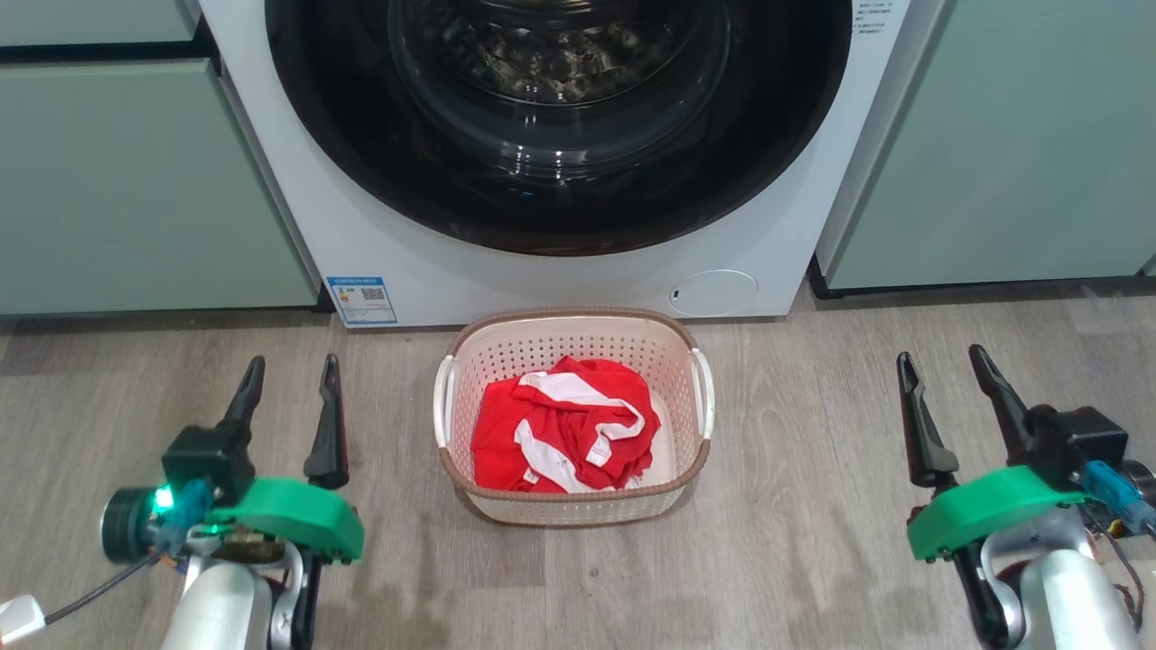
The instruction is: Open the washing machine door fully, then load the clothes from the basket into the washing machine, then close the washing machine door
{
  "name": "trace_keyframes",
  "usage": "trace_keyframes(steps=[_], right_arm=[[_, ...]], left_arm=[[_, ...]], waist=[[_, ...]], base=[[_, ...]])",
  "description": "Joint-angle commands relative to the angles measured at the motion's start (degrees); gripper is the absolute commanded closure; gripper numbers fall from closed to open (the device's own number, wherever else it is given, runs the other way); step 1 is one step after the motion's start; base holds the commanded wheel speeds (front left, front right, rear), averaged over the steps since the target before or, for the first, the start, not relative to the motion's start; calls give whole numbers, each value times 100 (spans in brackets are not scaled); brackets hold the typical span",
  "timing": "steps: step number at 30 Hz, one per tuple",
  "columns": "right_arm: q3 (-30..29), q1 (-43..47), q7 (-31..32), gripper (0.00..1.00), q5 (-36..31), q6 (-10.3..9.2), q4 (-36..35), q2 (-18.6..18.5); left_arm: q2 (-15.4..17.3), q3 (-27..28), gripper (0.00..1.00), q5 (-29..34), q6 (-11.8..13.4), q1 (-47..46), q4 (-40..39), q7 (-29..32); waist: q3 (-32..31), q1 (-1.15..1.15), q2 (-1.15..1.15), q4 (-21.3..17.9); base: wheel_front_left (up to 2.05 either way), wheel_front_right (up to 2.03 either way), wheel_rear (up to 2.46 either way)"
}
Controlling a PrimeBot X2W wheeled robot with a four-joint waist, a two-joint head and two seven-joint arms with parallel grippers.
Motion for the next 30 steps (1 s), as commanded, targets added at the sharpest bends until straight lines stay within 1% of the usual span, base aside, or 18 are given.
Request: trace_keyframes(steps=[1, 11, 30], right_arm=[[118, -265, -71, 0, -12, -1, -218, 1], [110, -253, -51, 0, 277, -1, -187, 5], [147, -288, -138, 0, 335, -1, -165, 6]], left_arm=[[30, 184, 0, 20, 18, -332, -144, -76], [0, 210, 0, -235, -37, -348, 6, 23], [43, 174, 0, -303, -6, -410, 93, -23]], waist=[[-1, 0, 0, 1], [-11, 0, 0, 2], [29, 0, 0, -1]], base=[[0, 0, 0], [0, 0, 0], [0, 0, 0]])
